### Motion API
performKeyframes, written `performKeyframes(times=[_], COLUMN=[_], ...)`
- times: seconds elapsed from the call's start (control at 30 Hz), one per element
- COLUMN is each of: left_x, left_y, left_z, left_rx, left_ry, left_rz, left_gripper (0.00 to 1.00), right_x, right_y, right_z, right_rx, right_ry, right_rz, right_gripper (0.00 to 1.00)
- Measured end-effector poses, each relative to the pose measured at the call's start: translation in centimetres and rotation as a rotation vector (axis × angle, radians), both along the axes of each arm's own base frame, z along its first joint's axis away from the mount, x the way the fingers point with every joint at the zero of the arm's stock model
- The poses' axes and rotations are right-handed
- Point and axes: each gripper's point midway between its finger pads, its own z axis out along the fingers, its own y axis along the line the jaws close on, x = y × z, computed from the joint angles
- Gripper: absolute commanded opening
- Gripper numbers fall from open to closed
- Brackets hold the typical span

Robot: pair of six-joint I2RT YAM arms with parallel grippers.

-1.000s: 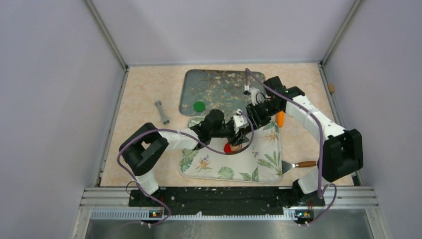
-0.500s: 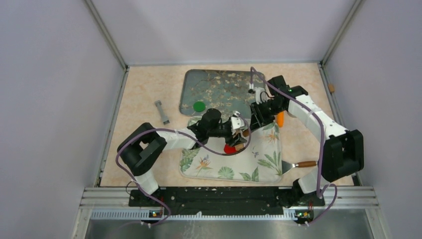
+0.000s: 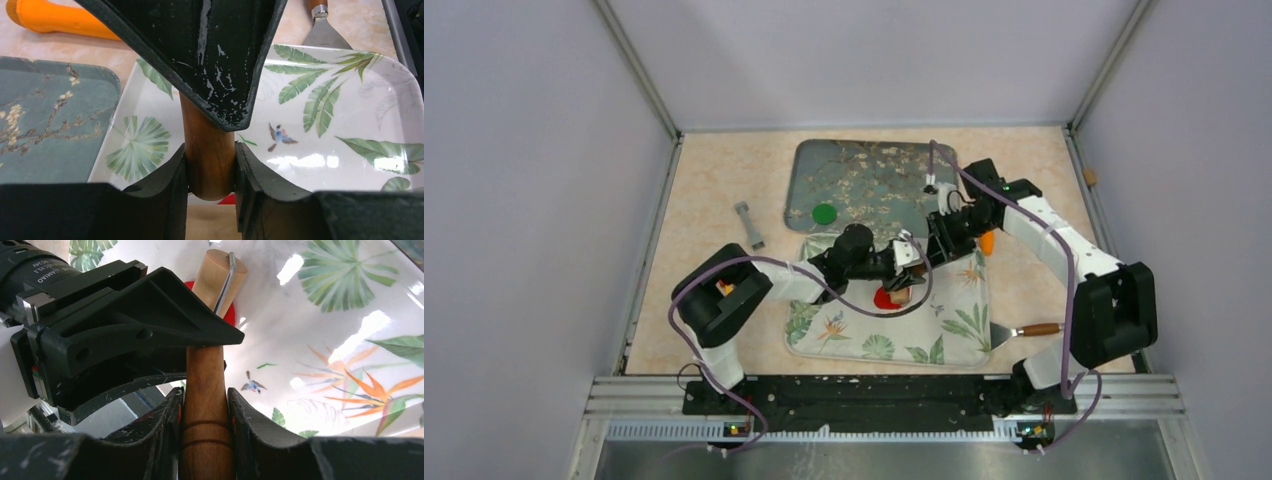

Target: Roll out the dumpling wrappers from the dough

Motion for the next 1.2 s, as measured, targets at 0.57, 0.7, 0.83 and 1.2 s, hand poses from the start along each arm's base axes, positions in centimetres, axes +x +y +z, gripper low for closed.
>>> performKeyframes(times=[0.57,0.7,0.83,1.2], left_x=[-1.2,-1.1,-1.1,-2.8], left_y=[5.1,6.5,7.1,6.6], left_z=[-1.1,-0.9,0.1,1.9], left_rx=[0.033,0.053,0.052,0.048], left_ry=[0.05,0.094,0.117,0.13], left_rz=[0.132,0.17,0.188,0.158], left_gripper=[0.0,0.0,0.0,0.0], right_x=[-0.8,-0.4,0.0,-2.0], right_y=[4.7,6.2,7.0,6.2], right_z=[-1.4,-1.2,0.2,1.8], right_rx=[0.07,0.101,0.104,0.123], right_ry=[0.072,0.109,0.09,0.06], right_rz=[0.07,0.096,0.122,0.148], right_gripper=[0.0,0.0,0.0,0.0])
